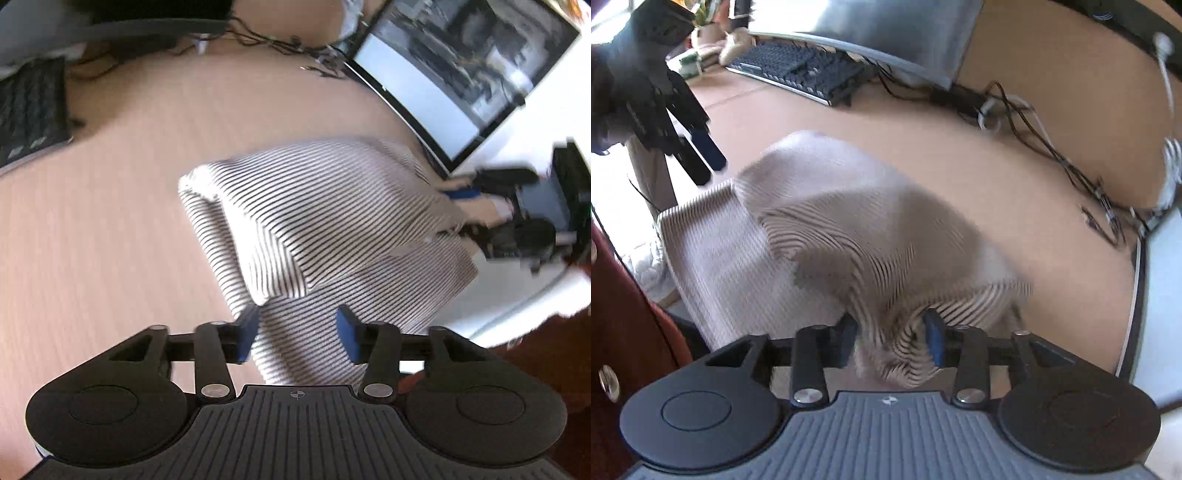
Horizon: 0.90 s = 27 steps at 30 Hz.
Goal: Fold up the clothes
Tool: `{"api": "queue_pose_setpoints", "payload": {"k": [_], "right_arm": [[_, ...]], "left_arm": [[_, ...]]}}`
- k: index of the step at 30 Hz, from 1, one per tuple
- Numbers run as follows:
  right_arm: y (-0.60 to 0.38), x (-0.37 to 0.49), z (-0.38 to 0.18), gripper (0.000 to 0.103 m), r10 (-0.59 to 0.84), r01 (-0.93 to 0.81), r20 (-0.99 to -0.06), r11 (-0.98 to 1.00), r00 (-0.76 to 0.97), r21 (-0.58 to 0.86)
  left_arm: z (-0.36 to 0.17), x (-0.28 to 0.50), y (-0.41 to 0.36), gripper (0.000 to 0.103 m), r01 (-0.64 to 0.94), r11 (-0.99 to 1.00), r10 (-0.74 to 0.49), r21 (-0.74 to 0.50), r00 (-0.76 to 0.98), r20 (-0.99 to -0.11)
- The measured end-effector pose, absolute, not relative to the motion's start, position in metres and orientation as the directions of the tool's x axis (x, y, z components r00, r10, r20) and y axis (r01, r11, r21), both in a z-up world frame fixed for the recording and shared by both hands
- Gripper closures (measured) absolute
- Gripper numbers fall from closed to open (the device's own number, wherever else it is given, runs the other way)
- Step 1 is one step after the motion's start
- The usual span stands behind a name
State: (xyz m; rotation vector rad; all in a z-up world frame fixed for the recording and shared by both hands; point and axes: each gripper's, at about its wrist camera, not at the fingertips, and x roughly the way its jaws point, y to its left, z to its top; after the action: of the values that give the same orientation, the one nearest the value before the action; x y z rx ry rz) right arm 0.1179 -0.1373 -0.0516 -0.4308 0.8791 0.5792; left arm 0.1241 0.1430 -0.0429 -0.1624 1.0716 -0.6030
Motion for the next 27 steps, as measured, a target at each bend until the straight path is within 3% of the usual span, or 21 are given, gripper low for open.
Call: {"api": "queue_pose_setpoints", "payload": {"k": [3, 5, 11, 18, 19, 23, 27], "right_arm": [[-0.159, 0.107, -0.042, 0.049, 0.299, -0.544, -0.805, 0.839, 0.512, -0.034], [-0.183, 0.104, -0.030, 0.041, 0.341, -0.440, -0.770, 0.894, 0.539, 0.088], [-0.219, 0.121, -0.038, 0.034, 0.368, -0.124, -0.672, 0.916, 0.642, 0.382], [-0.195, 0.159, -0.088, 0.034, 0.371, -0.059, -0.736, 0.909, 0.566, 0.413], [-0.193, 0.161, -0.092, 0.035, 0.378, -0.066, -0.740, 0.908, 0.557, 0.414], [-0.193, 0.169, -0.098, 0.052, 0.379, -0.098, -0.747, 0.914, 0.546, 0.393], [-0.197, 0.189, -0.101, 0.057, 0.368, -0.089, -0.740, 0.917, 0.563, 0.388]], "left_arm": [[-0.040, 0.124, 0.157, 0.034, 0.323, 0.811, -0.583, -0.488, 0.371, -0.723], [-0.039, 0.126, 0.165, 0.031, 0.289, 0.792, -0.610, -0.537, 0.394, -0.687], [-0.055, 0.146, 0.148, 0.025, 0.182, 0.780, -0.610, -0.599, 0.438, -0.661], [-0.071, 0.163, 0.110, 0.024, 0.178, 0.808, -0.578, -0.561, 0.420, -0.700], [-0.071, 0.165, 0.109, 0.025, 0.172, 0.810, -0.574, -0.560, 0.424, -0.701], [-0.070, 0.174, 0.099, 0.049, 0.166, 0.850, -0.516, -0.500, 0.448, -0.730], [-0.064, 0.199, 0.087, 0.057, 0.172, 0.888, -0.453, -0.426, 0.489, -0.746]]}}
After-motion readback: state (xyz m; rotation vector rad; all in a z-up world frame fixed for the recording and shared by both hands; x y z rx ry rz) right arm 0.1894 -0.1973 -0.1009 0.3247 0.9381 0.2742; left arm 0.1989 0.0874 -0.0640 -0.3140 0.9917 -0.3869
